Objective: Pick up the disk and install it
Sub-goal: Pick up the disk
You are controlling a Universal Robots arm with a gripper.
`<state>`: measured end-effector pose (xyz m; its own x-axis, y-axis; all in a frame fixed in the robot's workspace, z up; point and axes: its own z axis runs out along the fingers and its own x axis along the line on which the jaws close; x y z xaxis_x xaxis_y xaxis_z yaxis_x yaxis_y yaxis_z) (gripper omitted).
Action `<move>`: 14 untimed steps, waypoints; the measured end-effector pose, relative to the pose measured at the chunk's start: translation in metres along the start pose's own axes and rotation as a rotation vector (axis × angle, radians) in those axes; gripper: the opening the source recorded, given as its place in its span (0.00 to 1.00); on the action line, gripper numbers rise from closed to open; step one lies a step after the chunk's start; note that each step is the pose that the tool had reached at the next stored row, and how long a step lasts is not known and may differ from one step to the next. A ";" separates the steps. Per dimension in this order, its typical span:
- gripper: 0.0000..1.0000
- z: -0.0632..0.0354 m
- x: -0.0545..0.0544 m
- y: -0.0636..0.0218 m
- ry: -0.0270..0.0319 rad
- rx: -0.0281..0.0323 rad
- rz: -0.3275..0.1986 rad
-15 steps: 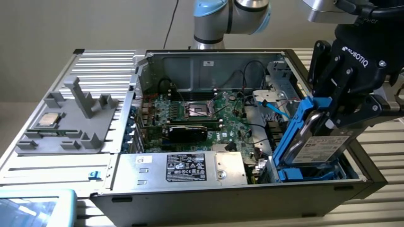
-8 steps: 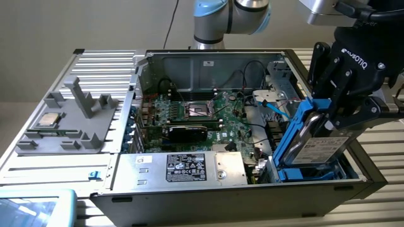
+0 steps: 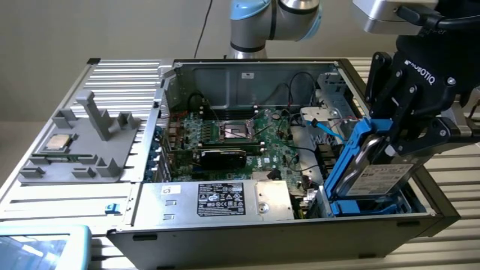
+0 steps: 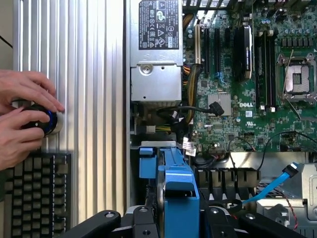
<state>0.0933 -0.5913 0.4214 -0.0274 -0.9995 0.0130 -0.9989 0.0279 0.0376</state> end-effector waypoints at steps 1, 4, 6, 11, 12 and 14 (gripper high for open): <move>0.37 0.0003 0.000 0.0000 -0.0002 0.0000 0.000; 0.37 0.0012 0.000 -0.0001 -0.0008 -0.0001 0.000; 0.37 0.0018 0.000 -0.0001 -0.0010 0.0000 0.000; 0.37 0.0034 0.000 -0.0001 -0.0012 0.0000 0.000; 0.37 0.0039 0.000 -0.0002 -0.0013 -0.0001 0.000; 0.37 0.0047 0.000 -0.0002 -0.0012 0.0000 0.000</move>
<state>0.0933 -0.5913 0.4167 -0.0274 -0.9996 0.0119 -0.9989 0.0278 0.0376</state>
